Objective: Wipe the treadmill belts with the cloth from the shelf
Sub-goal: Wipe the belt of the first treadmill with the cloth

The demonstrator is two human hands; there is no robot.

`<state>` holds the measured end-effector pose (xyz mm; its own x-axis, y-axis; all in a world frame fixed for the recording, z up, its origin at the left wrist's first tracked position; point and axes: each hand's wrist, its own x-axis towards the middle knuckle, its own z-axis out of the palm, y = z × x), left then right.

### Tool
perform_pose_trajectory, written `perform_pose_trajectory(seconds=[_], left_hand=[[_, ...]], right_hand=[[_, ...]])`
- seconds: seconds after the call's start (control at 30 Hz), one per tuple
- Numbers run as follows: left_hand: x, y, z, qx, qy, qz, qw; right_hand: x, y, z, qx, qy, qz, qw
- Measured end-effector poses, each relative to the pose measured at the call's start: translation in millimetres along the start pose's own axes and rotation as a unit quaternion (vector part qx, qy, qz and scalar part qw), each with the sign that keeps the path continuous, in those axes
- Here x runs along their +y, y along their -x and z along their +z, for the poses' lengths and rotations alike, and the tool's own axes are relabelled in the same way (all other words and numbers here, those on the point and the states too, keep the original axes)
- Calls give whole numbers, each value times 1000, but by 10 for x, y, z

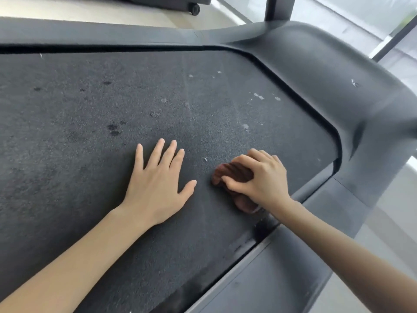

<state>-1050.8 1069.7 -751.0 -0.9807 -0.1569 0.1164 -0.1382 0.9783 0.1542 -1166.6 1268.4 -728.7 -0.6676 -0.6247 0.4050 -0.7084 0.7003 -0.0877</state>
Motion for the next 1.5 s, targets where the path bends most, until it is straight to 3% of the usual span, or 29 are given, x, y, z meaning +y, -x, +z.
perform_pose_trajectory(seconds=[0.17, 0.37, 0.77, 0.9, 1.0, 1.3, 1.5], left_hand=[[6, -12, 47, 21, 6, -9, 1000], [12, -6, 29, 11, -3, -13, 1000], [73, -106, -20, -13, -10, 0, 1000], [258, -474, -110, -24, 13, 14, 1000], [431, -678, -38, -32, 20, 24, 999], [474, -607, 199, -3, 8, 40, 999], [555, -644, 238, 11, 3, 30, 999]], right_hand=[[62, -840, 436, 22, -11, -25, 999], [-15, -1649, 707, -14, 17, 46, 999], [251, 410, -189, 25, -21, -51, 998], [341, 85, 5, 46, -23, -33, 998], [558, -363, 202, 57, 1, 59, 997], [1216, -1624, 549, -21, 38, 174, 984], [1320, -926, 289, -2, -2, 91, 996]])
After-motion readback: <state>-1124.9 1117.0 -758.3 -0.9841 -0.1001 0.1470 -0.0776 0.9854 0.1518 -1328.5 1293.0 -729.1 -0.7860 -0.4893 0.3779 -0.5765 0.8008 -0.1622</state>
